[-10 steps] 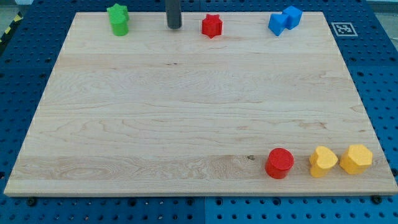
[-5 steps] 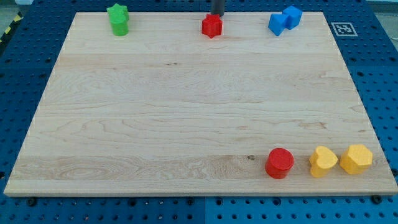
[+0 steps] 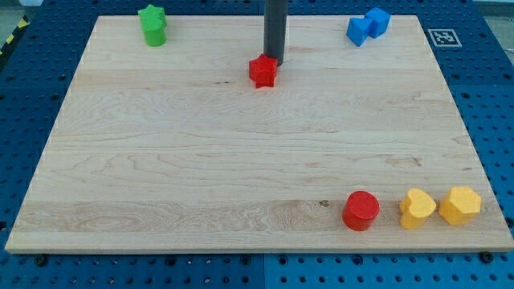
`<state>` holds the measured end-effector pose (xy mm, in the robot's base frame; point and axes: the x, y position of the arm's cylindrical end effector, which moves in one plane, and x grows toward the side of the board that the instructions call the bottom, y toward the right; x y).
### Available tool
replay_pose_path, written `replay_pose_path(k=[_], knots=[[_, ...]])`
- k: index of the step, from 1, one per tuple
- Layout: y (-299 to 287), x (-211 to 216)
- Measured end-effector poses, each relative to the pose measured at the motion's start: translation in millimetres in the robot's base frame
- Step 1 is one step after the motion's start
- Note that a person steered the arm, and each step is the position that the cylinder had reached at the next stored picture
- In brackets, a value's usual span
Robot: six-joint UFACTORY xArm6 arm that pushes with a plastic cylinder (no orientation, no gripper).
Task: Push the red star to the bottom center
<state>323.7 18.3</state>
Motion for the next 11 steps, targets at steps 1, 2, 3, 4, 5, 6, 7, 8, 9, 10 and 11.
replay_pose_path(k=[1, 2, 3, 4, 5, 6, 7, 8, 9, 10, 11], knots=[[-22.5, 2.4], [-42.7, 3.9], [-44.0, 30.5], [-43.8, 52.8], [-30.2, 65.8], [-22.9, 64.9], [-20.8, 68.3], [-10.8, 90.9], [-9.3, 119.6], [-4.8, 143.8], [5.2, 141.1]])
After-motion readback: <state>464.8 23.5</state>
